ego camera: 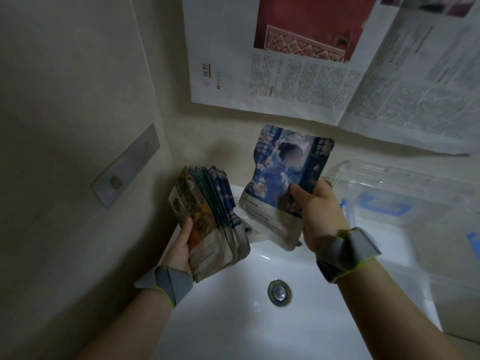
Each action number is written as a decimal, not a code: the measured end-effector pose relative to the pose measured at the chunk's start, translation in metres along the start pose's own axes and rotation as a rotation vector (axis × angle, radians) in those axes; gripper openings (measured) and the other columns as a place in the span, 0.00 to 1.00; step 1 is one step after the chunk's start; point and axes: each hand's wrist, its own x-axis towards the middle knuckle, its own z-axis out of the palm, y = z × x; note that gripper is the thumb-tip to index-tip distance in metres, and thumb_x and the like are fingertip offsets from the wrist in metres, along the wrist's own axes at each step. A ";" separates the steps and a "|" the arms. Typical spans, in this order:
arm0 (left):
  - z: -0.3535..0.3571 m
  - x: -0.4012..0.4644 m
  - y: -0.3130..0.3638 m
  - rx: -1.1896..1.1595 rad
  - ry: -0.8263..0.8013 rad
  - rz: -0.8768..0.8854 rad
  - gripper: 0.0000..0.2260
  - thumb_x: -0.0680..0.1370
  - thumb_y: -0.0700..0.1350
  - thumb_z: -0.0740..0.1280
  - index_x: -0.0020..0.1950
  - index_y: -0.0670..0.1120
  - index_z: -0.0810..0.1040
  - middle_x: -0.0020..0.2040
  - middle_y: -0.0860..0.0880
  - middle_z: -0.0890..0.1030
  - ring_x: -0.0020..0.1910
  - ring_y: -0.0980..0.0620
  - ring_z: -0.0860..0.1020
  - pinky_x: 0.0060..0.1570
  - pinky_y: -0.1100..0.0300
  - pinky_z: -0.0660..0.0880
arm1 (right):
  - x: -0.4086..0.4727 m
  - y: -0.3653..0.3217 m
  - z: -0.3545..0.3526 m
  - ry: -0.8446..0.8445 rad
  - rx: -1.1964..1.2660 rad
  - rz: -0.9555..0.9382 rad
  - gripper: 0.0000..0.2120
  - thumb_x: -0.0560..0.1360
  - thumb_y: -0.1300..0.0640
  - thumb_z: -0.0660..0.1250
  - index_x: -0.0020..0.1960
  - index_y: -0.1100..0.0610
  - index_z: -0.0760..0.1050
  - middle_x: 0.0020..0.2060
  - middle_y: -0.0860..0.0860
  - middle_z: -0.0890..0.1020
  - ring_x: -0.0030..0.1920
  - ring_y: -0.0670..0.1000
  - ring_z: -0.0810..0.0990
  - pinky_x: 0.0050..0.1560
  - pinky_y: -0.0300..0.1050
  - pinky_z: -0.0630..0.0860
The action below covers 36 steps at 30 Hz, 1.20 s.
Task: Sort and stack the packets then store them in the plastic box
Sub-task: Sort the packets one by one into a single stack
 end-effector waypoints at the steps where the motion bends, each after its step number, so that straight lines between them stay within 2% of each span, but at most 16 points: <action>1: 0.000 -0.001 0.000 -0.004 -0.004 -0.006 0.27 0.62 0.61 0.66 0.55 0.46 0.77 0.42 0.44 0.86 0.52 0.42 0.78 0.47 0.50 0.74 | 0.001 -0.002 0.000 0.010 -0.012 -0.010 0.14 0.78 0.65 0.58 0.43 0.47 0.72 0.42 0.44 0.80 0.48 0.53 0.79 0.61 0.56 0.74; 5: 0.002 -0.004 0.000 0.027 0.013 -0.038 0.40 0.46 0.59 0.81 0.56 0.46 0.79 0.52 0.42 0.84 0.56 0.42 0.78 0.47 0.50 0.80 | 0.001 -0.007 0.001 -0.012 -0.043 -0.067 0.13 0.78 0.64 0.57 0.47 0.47 0.72 0.44 0.45 0.80 0.48 0.50 0.79 0.56 0.50 0.75; 6: 0.003 -0.005 -0.001 0.022 0.020 -0.043 0.43 0.46 0.58 0.81 0.58 0.45 0.78 0.57 0.42 0.81 0.58 0.42 0.76 0.49 0.50 0.79 | 0.000 -0.008 0.001 -0.030 -0.063 -0.078 0.13 0.78 0.64 0.57 0.48 0.46 0.72 0.44 0.44 0.80 0.47 0.48 0.79 0.54 0.48 0.75; 8: 0.000 -0.003 -0.002 -0.006 0.032 -0.044 0.38 0.59 0.59 0.73 0.66 0.44 0.72 0.61 0.41 0.77 0.62 0.41 0.73 0.54 0.48 0.74 | -0.002 -0.010 0.001 -0.080 -0.091 -0.096 0.12 0.78 0.64 0.57 0.48 0.46 0.71 0.44 0.44 0.79 0.46 0.47 0.79 0.52 0.43 0.74; 11: 0.001 -0.005 -0.002 0.007 0.007 -0.021 0.28 0.68 0.59 0.62 0.62 0.45 0.73 0.51 0.44 0.82 0.49 0.44 0.81 0.48 0.50 0.72 | -0.003 -0.010 0.001 -0.138 -0.109 -0.084 0.10 0.78 0.64 0.57 0.50 0.50 0.71 0.41 0.43 0.78 0.41 0.43 0.78 0.40 0.28 0.76; 13: 0.001 -0.005 -0.003 0.060 -0.019 -0.012 0.29 0.61 0.59 0.72 0.56 0.45 0.76 0.48 0.45 0.84 0.42 0.45 0.84 0.43 0.52 0.77 | -0.002 -0.009 0.002 -0.150 -0.096 -0.056 0.09 0.78 0.65 0.57 0.52 0.52 0.70 0.40 0.43 0.78 0.38 0.40 0.76 0.33 0.23 0.74; 16: 0.003 -0.007 -0.004 0.079 -0.057 -0.007 0.43 0.43 0.58 0.82 0.55 0.46 0.77 0.44 0.45 0.86 0.41 0.45 0.85 0.34 0.54 0.81 | 0.001 -0.007 0.005 -0.171 -0.031 0.002 0.10 0.78 0.67 0.57 0.51 0.54 0.71 0.43 0.49 0.80 0.39 0.43 0.78 0.37 0.32 0.78; 18: 0.004 -0.007 -0.005 0.071 -0.056 0.014 0.36 0.57 0.59 0.78 0.61 0.46 0.75 0.41 0.46 0.86 0.43 0.43 0.83 0.41 0.53 0.80 | 0.003 -0.007 0.004 -0.206 -0.027 0.041 0.14 0.77 0.68 0.56 0.47 0.51 0.72 0.41 0.47 0.80 0.39 0.44 0.79 0.36 0.33 0.79; 20: 0.005 -0.008 -0.004 0.021 -0.002 0.046 0.26 0.75 0.58 0.62 0.67 0.45 0.71 0.38 0.48 0.86 0.46 0.45 0.79 0.51 0.51 0.74 | 0.003 -0.006 0.000 -0.267 -0.074 0.044 0.18 0.77 0.70 0.56 0.43 0.47 0.71 0.39 0.44 0.79 0.38 0.43 0.78 0.32 0.30 0.78; 22: 0.006 -0.008 -0.005 0.034 -0.025 0.056 0.27 0.69 0.58 0.70 0.62 0.44 0.75 0.38 0.47 0.86 0.44 0.43 0.81 0.47 0.51 0.77 | 0.001 -0.007 0.000 -0.315 -0.145 0.026 0.19 0.76 0.71 0.56 0.42 0.46 0.71 0.38 0.43 0.79 0.37 0.41 0.78 0.30 0.27 0.76; 23: 0.007 -0.008 -0.005 0.052 -0.066 0.050 0.31 0.58 0.58 0.78 0.55 0.44 0.81 0.39 0.46 0.86 0.42 0.43 0.83 0.41 0.53 0.80 | 0.000 -0.005 0.000 -0.330 -0.192 0.015 0.19 0.76 0.70 0.57 0.42 0.46 0.71 0.38 0.43 0.79 0.37 0.42 0.78 0.31 0.27 0.76; 25: 0.007 -0.009 -0.005 0.055 -0.103 0.037 0.34 0.40 0.57 0.82 0.43 0.46 0.86 0.41 0.45 0.87 0.39 0.45 0.85 0.32 0.53 0.81 | -0.004 0.000 0.007 -0.329 -0.293 0.013 0.15 0.77 0.67 0.57 0.46 0.48 0.73 0.42 0.47 0.81 0.43 0.47 0.80 0.41 0.32 0.79; 27: 0.006 -0.006 -0.007 0.064 -0.092 0.031 0.35 0.39 0.57 0.82 0.43 0.47 0.86 0.43 0.45 0.87 0.40 0.46 0.85 0.35 0.52 0.82 | -0.006 0.009 0.016 -0.333 -0.507 -0.034 0.09 0.79 0.59 0.57 0.56 0.53 0.73 0.53 0.54 0.80 0.55 0.56 0.78 0.58 0.48 0.75; 28: 0.007 -0.007 -0.007 0.074 -0.100 0.043 0.35 0.40 0.58 0.82 0.44 0.48 0.86 0.43 0.46 0.87 0.41 0.46 0.85 0.37 0.51 0.82 | -0.007 0.015 0.021 -0.332 -0.603 -0.052 0.12 0.80 0.55 0.56 0.60 0.57 0.72 0.57 0.58 0.77 0.59 0.59 0.75 0.62 0.49 0.70; 32: 0.011 -0.006 -0.010 0.081 -0.124 0.036 0.41 0.39 0.58 0.82 0.50 0.47 0.82 0.42 0.45 0.86 0.39 0.47 0.85 0.33 0.55 0.81 | -0.011 0.025 0.033 -0.355 -0.518 0.052 0.26 0.80 0.47 0.51 0.74 0.55 0.54 0.72 0.53 0.63 0.72 0.55 0.62 0.65 0.37 0.58; 36: 0.008 -0.006 -0.014 0.108 -0.170 0.041 0.36 0.42 0.55 0.83 0.48 0.46 0.83 0.44 0.44 0.86 0.40 0.46 0.85 0.32 0.56 0.81 | -0.015 0.035 0.039 -0.406 -0.442 0.185 0.34 0.78 0.41 0.50 0.76 0.53 0.39 0.75 0.51 0.59 0.73 0.53 0.60 0.60 0.35 0.57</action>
